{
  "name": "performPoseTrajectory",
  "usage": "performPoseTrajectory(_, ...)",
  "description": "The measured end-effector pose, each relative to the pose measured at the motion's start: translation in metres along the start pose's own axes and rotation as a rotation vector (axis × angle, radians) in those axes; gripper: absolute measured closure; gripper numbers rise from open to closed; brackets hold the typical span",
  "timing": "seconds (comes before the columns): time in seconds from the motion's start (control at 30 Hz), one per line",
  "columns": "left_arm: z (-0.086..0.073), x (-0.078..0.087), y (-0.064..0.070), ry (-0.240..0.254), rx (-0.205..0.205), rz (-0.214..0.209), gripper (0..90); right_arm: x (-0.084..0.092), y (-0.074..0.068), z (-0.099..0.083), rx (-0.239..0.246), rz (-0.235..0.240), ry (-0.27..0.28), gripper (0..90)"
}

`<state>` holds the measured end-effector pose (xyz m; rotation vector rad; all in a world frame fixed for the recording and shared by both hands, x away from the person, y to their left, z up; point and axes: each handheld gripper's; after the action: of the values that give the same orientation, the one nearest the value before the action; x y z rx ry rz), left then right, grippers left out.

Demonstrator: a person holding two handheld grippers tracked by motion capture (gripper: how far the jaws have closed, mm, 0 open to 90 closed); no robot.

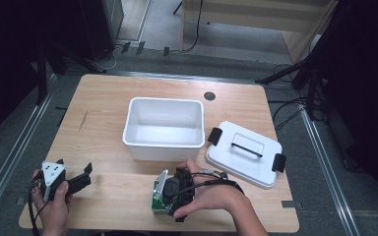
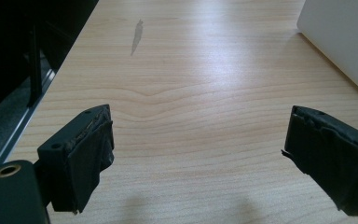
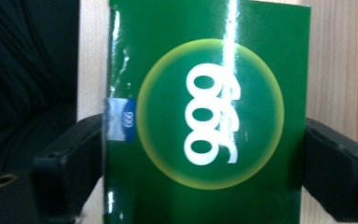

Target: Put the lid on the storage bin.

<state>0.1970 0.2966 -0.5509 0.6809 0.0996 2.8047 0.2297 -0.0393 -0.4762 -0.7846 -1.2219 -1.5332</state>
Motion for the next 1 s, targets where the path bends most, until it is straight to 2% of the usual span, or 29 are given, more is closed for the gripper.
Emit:
performPoseTrajectory(0.63, 0.0001, -0.0002, -0.0003, 0.002, 0.004, -0.005, 8.3, -0.0027, 0.0061, -0.0008, 0.003, 0.049, 0.019, 15.1)
performPoseTrajectory(1.0, 0.0000, 0.0002, -0.0003, 0.003, 0.002, -0.006, 8.4, -0.0012, 0.0076, -0.0018, 0.029, 0.054, 0.032, 15.9)
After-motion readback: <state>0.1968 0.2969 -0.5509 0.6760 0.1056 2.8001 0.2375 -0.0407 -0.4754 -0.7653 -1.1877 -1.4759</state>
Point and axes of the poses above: each handheld gripper's, and its own axes: x roughly backward along the jaws, z roughly out of its top, y roughly to its right, and after that the axes turned 14 degrees about -z, right-handed
